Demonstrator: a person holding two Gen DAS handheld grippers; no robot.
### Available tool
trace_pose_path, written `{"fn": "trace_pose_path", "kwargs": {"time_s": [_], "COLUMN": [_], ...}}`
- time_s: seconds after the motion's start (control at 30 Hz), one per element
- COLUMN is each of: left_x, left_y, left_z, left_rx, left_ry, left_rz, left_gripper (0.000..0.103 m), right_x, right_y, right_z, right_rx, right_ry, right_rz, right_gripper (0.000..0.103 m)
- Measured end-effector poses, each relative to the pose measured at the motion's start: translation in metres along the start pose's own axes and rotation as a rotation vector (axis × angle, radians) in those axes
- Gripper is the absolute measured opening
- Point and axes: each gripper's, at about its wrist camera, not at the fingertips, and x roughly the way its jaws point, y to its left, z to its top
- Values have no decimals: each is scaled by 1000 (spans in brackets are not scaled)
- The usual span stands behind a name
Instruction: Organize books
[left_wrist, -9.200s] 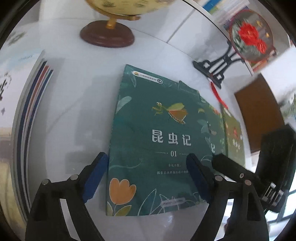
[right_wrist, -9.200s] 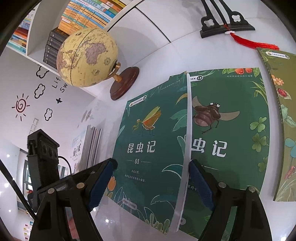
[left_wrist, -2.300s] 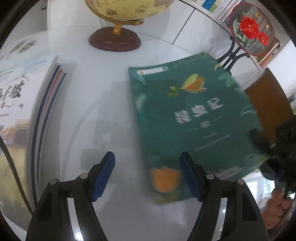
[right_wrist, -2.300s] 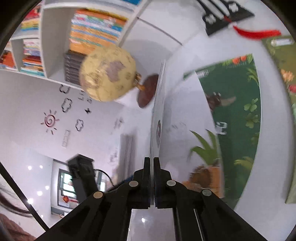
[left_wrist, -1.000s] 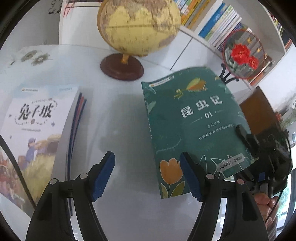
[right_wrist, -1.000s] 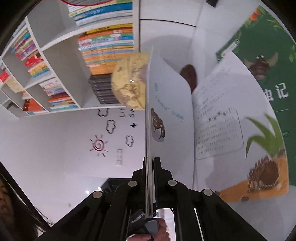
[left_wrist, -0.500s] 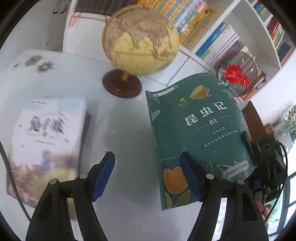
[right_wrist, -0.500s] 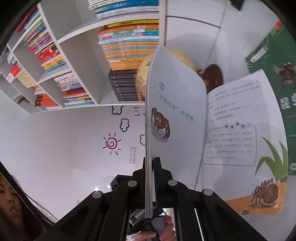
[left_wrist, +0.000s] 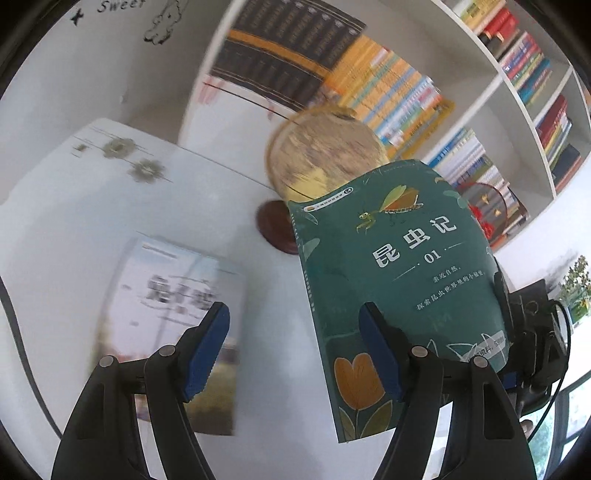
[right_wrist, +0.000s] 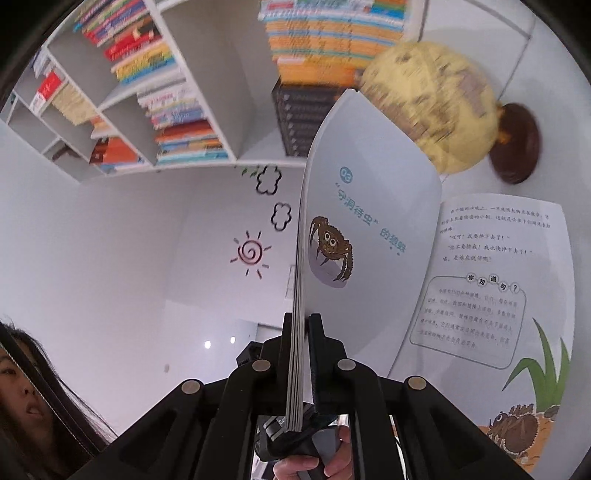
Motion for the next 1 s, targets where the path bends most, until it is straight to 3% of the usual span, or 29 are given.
{"fn": "trace_pose_path", "kwargs": {"time_s": [0.27,0.47,0.7,1.0], "left_x": [-10,3,14,14], "left_y": [69,118,133,151], "left_z": [5,-1,-5,-2], "left_rx": [-27,-45,31,30], "left_ry": [17,66,103,117], "left_rz": [62,105,153,135], "left_gripper": [70,70,70,70], "right_x": [70,104,116,112], "right_y": [-13,-54,-100,-125], "right_z": [-25,-51,-73,-92], "right_rx": [13,64,166,186], "right_ry": [66,67,50,83], "right_rz": [-19,-82,-132,-222], "right_gripper": [7,8,8,8]}}
